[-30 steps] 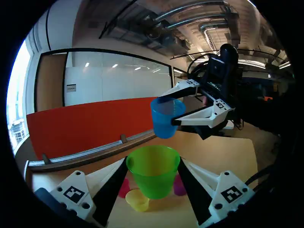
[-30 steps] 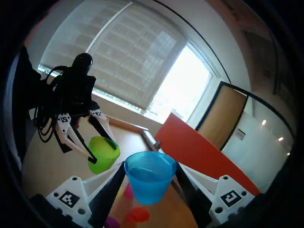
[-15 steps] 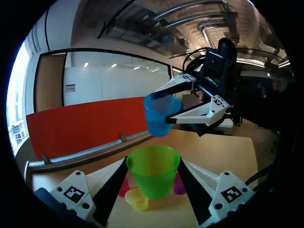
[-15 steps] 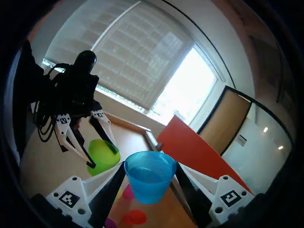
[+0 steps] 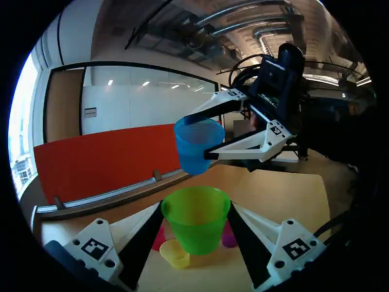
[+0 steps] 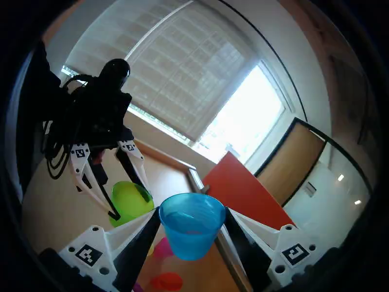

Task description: Pour water

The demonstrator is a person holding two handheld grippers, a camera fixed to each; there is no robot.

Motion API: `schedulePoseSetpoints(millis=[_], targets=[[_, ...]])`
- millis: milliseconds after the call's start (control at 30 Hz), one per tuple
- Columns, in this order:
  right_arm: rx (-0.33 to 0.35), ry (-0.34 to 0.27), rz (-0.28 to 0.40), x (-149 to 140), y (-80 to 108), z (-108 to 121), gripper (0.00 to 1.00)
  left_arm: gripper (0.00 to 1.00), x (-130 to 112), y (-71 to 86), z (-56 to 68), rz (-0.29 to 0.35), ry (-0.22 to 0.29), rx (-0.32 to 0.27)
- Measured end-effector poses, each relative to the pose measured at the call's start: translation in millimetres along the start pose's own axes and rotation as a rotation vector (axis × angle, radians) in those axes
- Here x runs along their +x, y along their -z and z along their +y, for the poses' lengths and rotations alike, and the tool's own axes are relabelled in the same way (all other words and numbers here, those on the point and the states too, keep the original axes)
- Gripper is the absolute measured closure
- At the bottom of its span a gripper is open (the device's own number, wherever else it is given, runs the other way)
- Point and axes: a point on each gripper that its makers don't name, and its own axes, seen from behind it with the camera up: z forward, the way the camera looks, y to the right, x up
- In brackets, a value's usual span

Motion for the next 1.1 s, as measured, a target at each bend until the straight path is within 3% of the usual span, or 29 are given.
schedulePoseSetpoints(millis=[1100], targets=[[0.006, 0.194, -0.004, 19, -22.8, 7, 0.06, 0.11, 3, -0.4, -0.8, 0.011, 0.014, 0.005]])
